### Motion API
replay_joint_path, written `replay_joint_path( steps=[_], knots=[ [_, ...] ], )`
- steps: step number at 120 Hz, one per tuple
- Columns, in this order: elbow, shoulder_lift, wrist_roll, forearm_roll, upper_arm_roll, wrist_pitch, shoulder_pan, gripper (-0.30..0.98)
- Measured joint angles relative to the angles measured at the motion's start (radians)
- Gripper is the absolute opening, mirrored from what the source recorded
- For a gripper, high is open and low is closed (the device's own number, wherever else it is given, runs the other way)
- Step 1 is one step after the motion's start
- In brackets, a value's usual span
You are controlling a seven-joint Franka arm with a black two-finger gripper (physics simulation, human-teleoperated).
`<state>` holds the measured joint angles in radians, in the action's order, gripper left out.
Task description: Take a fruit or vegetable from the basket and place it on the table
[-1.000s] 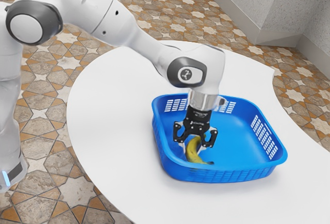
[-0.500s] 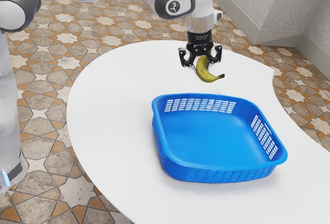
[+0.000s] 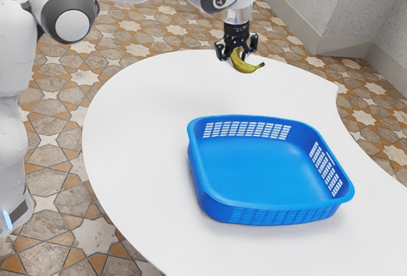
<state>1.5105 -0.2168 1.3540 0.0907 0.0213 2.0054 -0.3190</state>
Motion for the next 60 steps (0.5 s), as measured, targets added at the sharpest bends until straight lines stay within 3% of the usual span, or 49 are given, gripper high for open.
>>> replay_joint_path(
  steps=[15, 34, 53, 60],
  knots=[
    [-0.013, -0.028, -0.008, 0.003, 0.002, 0.001, -0.036, 0.19],
    [-0.014, -0.034, -0.021, 0.063, -0.005, 0.005, -0.042, 0.52],
    [-0.003, -0.014, -0.027, 0.089, -0.021, 0.007, -0.025, 0.63],
    [-0.006, 0.038, 0.026, 0.077, -0.018, -0.004, 0.053, 0.65]
  ],
)
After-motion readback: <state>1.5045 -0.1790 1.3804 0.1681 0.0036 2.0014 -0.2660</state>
